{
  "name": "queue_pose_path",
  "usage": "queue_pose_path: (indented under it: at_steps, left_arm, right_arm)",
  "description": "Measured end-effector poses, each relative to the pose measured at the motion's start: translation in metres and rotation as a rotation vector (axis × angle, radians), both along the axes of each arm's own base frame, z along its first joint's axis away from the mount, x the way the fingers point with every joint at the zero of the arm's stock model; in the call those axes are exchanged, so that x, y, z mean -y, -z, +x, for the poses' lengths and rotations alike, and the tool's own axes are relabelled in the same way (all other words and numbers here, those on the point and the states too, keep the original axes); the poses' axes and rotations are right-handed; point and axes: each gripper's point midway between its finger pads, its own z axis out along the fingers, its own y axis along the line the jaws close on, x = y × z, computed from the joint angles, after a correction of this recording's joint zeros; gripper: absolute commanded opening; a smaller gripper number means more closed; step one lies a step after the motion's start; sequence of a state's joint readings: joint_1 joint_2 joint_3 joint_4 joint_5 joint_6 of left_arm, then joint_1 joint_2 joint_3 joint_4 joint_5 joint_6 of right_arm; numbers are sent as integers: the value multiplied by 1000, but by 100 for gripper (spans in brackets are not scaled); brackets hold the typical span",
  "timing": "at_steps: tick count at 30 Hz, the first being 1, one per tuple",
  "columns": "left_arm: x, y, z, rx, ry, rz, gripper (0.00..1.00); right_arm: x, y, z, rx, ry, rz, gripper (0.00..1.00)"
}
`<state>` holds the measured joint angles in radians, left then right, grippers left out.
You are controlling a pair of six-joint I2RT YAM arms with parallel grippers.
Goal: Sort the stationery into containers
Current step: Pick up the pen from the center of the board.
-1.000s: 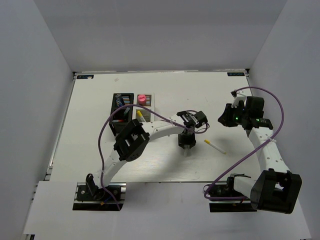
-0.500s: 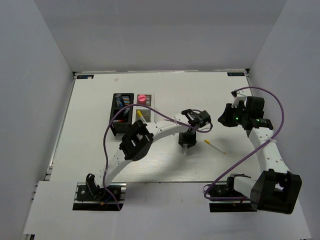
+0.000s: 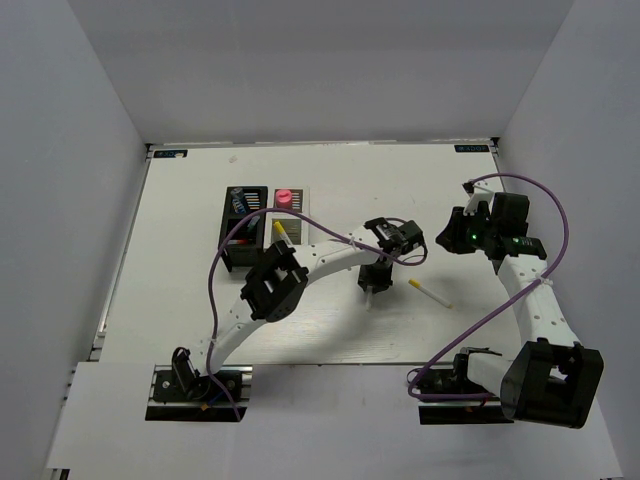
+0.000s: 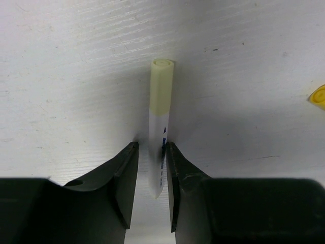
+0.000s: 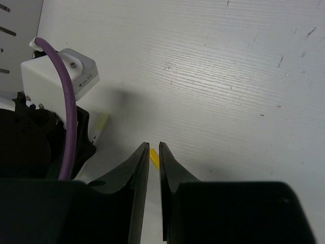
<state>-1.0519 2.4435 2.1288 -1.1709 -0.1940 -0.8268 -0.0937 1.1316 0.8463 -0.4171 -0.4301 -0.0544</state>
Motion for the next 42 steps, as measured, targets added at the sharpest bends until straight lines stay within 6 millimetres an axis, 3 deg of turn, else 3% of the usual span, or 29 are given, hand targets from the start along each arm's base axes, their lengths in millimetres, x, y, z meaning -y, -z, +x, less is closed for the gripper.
queue_pose_path:
  at_steps: [13, 17, 20, 23, 25, 27, 34, 42]
  left_arm:
    - [2, -2, 5, 9, 53, 22, 38]
    - [5, -1, 5, 3, 52, 9, 22]
    - [5, -1, 5, 1, 52, 7, 16]
    - [4, 0, 4, 0, 51, 4, 3]
    - [4, 0, 4, 2, 49, -3, 0]
    - [4, 0, 4, 6, 48, -10, 0]
    - [4, -6, 8, 46, 37, -44, 0]
    - [-17, -14, 23, 148, 5, -31, 0]
  right_arm:
    - [-1, -1, 0, 0, -6, 8, 20]
    - [-2, -1, -1, 1, -10, 12, 20]
    - [-2, -1, -1, 1, -12, 13, 20]
    - [-2, -1, -1, 1, -12, 14, 27]
    - [-3, -1, -1, 2, -15, 15, 41]
    - [-3, -1, -1, 2, -17, 16, 46]
    - [-4, -2, -1, 4, -23, 17, 48]
    - [-6, -4, -2, 15, -40, 22, 48]
